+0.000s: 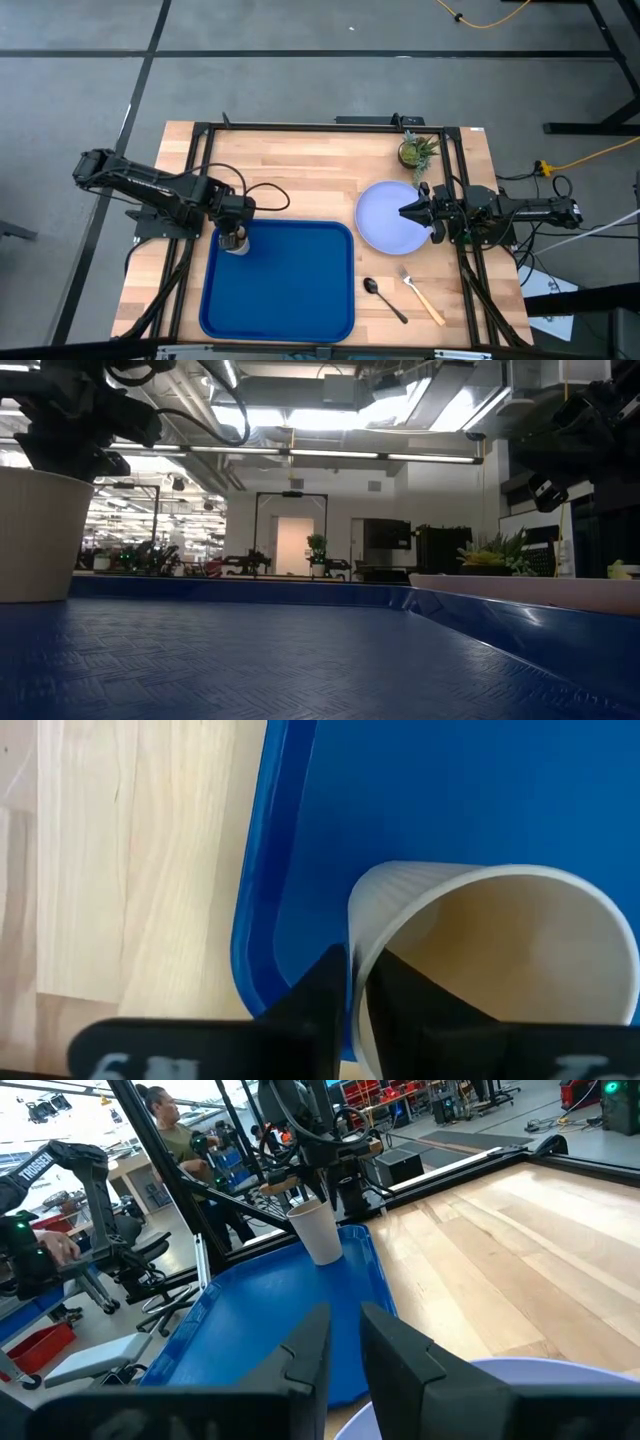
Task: Pick and place plate/cup/fork/spoon on tray
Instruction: Put the white cup on the blue serving tray, then put the purple plate on the blue serving tray
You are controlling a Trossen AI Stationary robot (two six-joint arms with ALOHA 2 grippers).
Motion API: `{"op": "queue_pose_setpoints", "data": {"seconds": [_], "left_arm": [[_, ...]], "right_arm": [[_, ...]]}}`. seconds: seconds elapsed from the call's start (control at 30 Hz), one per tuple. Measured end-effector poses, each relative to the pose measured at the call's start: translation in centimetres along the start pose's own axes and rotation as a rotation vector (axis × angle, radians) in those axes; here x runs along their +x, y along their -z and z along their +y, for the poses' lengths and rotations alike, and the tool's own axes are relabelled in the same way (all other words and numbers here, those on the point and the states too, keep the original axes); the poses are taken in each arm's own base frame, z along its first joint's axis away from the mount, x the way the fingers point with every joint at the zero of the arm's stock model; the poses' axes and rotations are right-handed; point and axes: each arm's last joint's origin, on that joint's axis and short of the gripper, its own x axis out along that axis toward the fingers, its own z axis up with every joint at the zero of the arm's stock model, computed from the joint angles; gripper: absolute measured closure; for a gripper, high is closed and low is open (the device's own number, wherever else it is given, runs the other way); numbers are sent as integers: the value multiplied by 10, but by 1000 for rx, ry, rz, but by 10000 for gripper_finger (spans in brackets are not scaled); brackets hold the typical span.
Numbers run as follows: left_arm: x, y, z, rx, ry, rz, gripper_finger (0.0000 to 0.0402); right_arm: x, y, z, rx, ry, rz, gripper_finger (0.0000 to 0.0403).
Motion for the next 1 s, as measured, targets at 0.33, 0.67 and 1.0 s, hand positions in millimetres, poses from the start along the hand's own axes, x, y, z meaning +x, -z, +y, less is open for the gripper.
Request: {"op": "queue_pose_setpoints", "data": {"seconds": [0.33, 0.67, 1.0], "left_arm": [[-16, -5, -3, 18, 1, -18, 369], [-22, -4, -3, 17, -12, 9, 363], [-22, 0, -1, 15, -28, 51, 368]], "right_arm": [[0, 0, 0, 0, 0, 0, 341], [0, 0, 0, 0, 0, 0, 341], [0, 0, 0, 0, 0, 0, 341]]}}
